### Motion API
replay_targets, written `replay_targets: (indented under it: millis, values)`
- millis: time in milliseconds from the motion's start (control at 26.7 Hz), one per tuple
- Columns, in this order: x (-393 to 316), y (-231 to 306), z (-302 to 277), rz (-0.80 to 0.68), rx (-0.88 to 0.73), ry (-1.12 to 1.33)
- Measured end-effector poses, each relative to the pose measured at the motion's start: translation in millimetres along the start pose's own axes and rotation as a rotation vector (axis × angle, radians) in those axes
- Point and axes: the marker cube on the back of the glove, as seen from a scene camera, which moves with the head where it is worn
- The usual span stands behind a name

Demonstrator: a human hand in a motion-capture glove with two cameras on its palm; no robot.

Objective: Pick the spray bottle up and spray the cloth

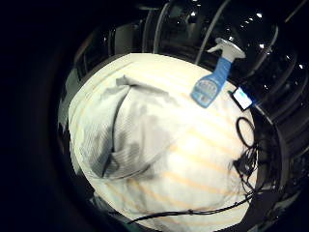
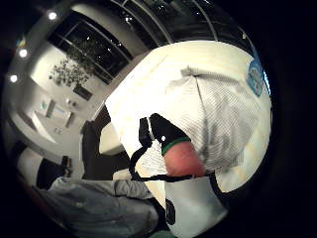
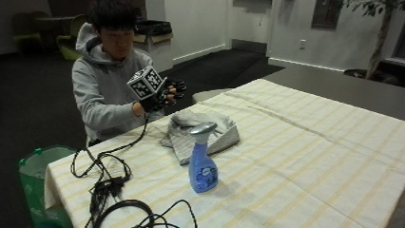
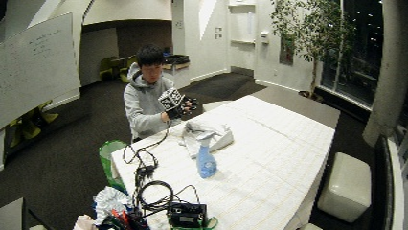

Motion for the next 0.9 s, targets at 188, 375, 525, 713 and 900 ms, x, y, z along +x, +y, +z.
replay_targets:
  millis: [188,375,525,713,900]
  values:
    - [30.2,2.0,-8.3,0.056,0.062,-0.018]
    - [63.8,3.1,-18.0,0.115,0.106,-0.063]
    - [92.7,4.5,-25.3,0.173,0.146,-0.106]
    - [132.4,-1.7,-30.6,0.250,0.180,-0.157]
    - [166.9,-14.1,-31.0,0.334,0.186,-0.248]
